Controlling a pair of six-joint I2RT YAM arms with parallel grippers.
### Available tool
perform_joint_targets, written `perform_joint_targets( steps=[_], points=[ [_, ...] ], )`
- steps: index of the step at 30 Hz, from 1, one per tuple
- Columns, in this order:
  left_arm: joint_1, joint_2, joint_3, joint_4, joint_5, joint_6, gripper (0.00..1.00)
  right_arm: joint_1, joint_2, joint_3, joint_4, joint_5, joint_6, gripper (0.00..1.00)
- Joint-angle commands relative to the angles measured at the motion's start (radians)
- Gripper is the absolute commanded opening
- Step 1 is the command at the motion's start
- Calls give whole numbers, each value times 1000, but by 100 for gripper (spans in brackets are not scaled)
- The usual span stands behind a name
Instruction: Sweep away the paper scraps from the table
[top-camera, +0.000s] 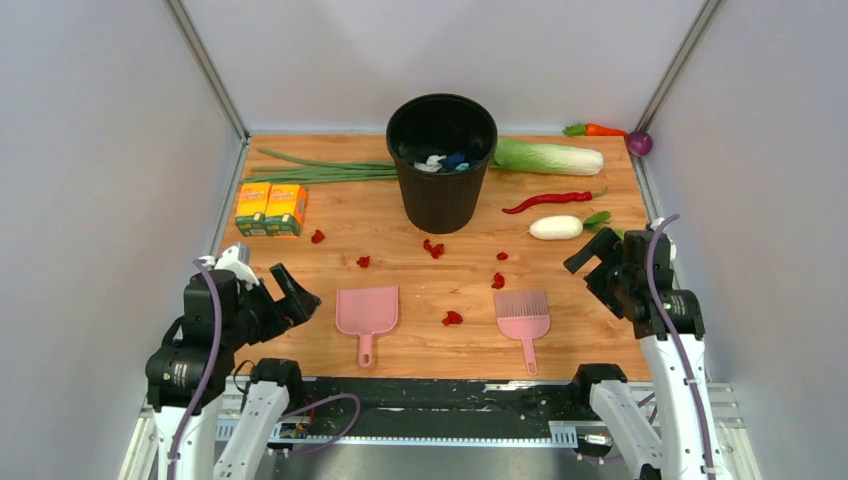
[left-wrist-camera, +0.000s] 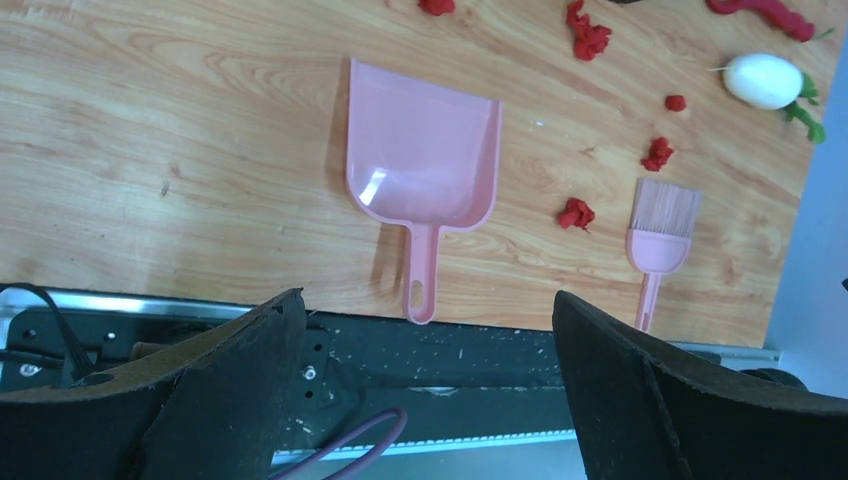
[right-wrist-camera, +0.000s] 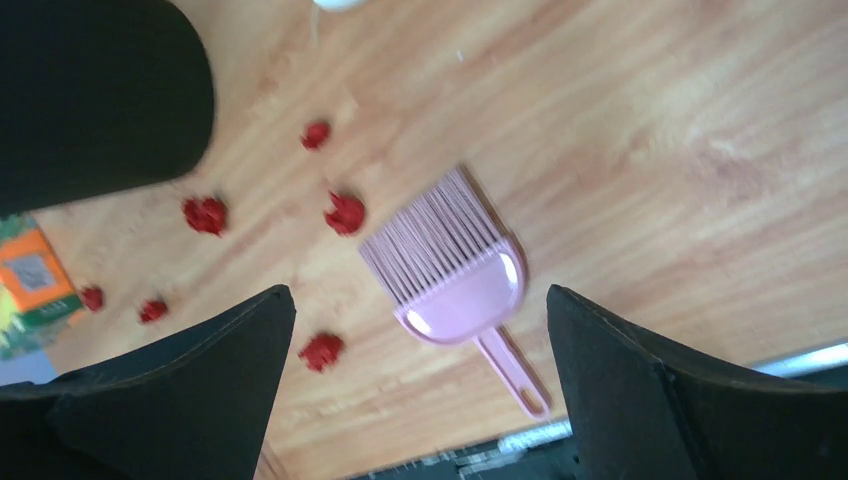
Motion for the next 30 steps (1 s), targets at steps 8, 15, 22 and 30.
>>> perform_joint_targets(
  steps=[8,15,22,30],
  points=[
    [-35,100,-3,-50,-51,74,100,-1,67,-86,-149,-100,-130,99],
    [-65,164,13,-52,-123,100,100,76,119,-111,-43,-48,-124,91],
    [-65,206,-23,7,-163,84,96,445,314,-80,15,124,-27,91],
    [-65,243,-23,80,-165,86,96,840,432,-138,-40,240,253,90]
  ],
)
